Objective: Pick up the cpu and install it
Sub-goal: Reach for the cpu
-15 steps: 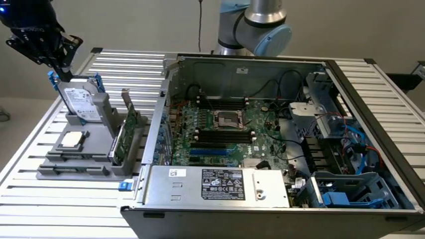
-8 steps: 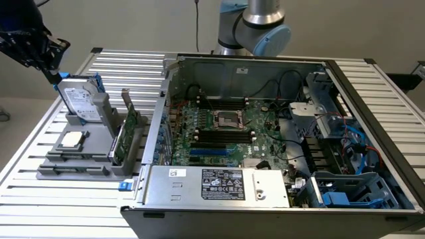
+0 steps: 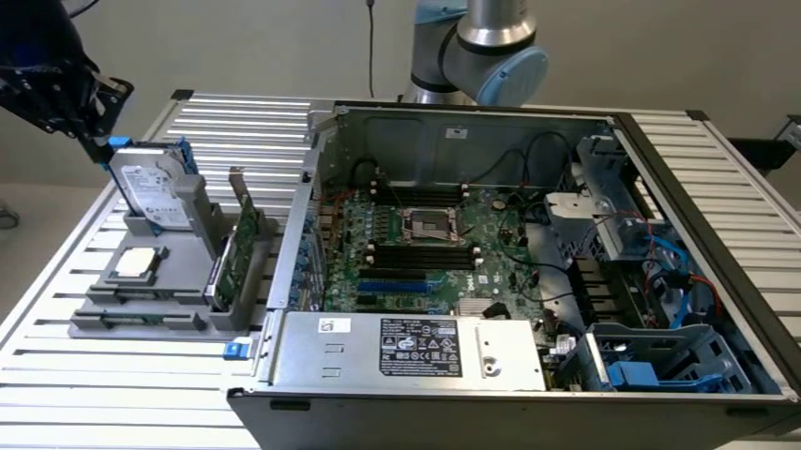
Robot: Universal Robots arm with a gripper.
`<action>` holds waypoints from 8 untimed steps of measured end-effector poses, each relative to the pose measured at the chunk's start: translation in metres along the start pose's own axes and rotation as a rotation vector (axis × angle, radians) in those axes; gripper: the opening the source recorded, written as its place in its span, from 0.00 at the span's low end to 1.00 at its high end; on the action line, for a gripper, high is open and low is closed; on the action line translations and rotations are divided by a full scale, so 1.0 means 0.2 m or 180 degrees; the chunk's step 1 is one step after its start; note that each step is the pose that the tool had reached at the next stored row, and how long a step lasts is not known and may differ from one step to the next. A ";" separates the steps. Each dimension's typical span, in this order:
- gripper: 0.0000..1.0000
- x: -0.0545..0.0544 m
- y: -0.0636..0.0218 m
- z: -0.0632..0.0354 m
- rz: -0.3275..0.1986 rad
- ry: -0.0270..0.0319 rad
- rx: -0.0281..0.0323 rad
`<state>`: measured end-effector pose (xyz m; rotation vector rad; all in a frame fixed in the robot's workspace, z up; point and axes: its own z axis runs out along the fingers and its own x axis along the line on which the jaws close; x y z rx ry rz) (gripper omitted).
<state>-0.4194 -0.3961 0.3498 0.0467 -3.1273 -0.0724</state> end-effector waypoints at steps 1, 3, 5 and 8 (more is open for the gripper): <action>0.11 0.00 0.000 0.002 -0.0034 0.0008 0.0004; 0.11 0.00 0.000 0.006 -0.0089 0.0025 0.0015; 0.11 0.00 0.000 0.009 -0.0134 0.0042 0.0033; 0.12 0.02 0.000 0.014 -0.0171 0.0061 0.0065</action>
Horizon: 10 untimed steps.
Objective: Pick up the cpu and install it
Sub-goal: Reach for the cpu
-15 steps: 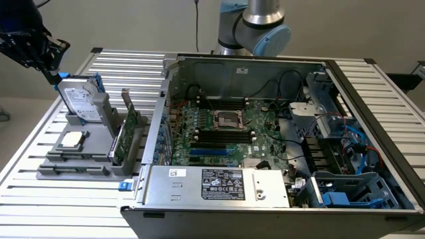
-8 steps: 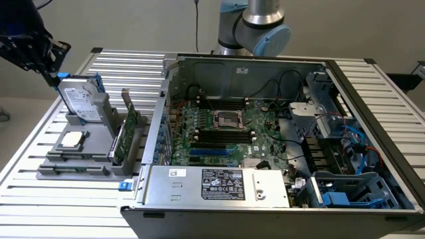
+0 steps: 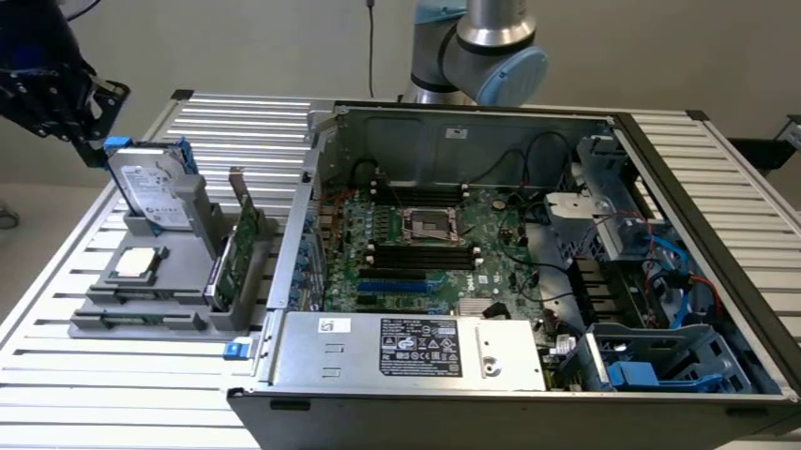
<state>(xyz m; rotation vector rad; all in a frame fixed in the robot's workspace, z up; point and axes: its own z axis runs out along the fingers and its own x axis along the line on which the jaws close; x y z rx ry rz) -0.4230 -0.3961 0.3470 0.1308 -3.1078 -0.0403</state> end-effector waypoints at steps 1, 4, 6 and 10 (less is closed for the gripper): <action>0.16 0.01 0.001 0.003 -0.0008 0.0005 0.0007; 0.30 0.02 0.002 0.012 -0.0026 0.0021 0.0023; 0.36 0.03 0.002 0.023 -0.0034 0.0028 0.0028; 0.47 0.03 -0.002 0.048 -0.0049 0.0051 0.0028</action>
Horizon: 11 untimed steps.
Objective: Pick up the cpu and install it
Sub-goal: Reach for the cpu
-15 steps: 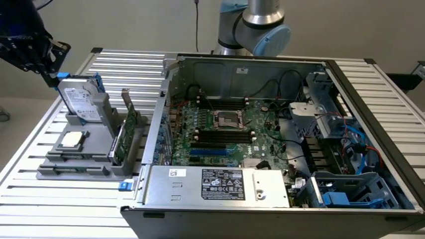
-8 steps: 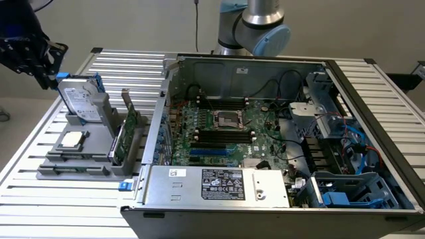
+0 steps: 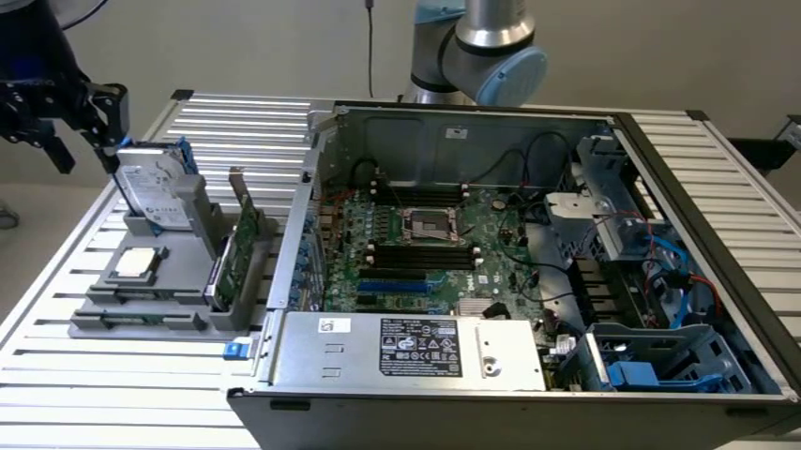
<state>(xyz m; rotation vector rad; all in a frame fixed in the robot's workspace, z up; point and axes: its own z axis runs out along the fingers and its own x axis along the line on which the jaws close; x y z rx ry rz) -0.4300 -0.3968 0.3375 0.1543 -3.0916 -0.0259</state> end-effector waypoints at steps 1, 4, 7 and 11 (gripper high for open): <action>0.54 0.00 -0.003 0.008 -0.0004 0.0005 0.0000; 0.54 0.00 -0.016 0.034 -0.0016 0.0016 -0.0001; 0.54 0.00 -0.033 0.059 -0.0026 0.0030 -0.0002; 0.54 0.00 -0.065 0.087 -0.0031 0.0057 -0.0004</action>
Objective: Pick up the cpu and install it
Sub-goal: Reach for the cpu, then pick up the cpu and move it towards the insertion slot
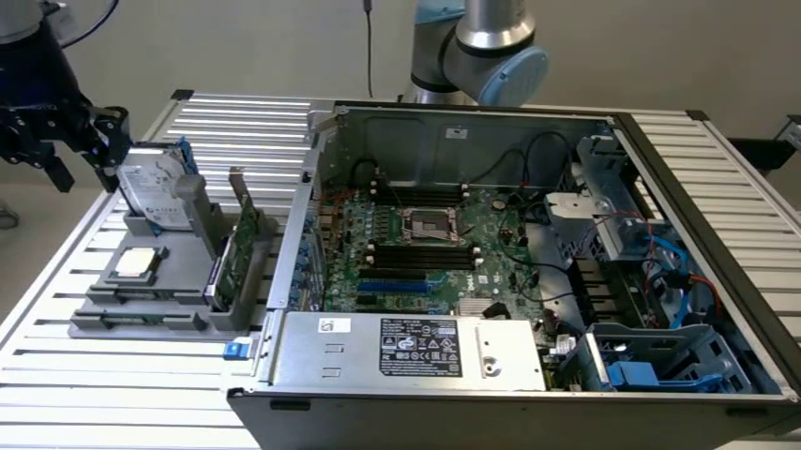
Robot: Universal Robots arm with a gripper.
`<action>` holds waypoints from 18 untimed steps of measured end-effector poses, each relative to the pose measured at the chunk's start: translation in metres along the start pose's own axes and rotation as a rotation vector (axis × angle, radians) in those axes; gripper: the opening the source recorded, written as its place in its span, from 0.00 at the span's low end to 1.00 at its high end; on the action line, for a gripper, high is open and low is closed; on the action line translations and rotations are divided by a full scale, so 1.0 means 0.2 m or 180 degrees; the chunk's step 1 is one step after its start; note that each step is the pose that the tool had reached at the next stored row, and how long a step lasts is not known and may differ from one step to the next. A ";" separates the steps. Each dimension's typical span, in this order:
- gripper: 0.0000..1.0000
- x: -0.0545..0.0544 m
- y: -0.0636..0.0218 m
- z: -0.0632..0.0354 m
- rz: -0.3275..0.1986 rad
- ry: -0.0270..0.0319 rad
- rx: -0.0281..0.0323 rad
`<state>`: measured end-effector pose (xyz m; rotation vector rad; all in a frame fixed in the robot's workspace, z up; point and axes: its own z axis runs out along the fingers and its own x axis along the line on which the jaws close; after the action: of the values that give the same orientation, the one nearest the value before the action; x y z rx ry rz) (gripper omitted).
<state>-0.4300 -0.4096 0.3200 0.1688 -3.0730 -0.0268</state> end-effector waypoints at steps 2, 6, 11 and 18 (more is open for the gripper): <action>0.54 0.00 -0.011 0.010 -0.0001 0.0022 -0.0003; 0.54 -0.04 -0.021 0.013 -0.0002 0.0045 -0.0019; 0.54 -0.04 -0.025 0.014 -0.0003 0.0047 -0.0029; 0.54 -0.04 -0.025 0.014 -0.0003 0.0047 -0.0029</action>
<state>-0.4207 -0.4134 0.3166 0.1689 -3.0574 -0.0396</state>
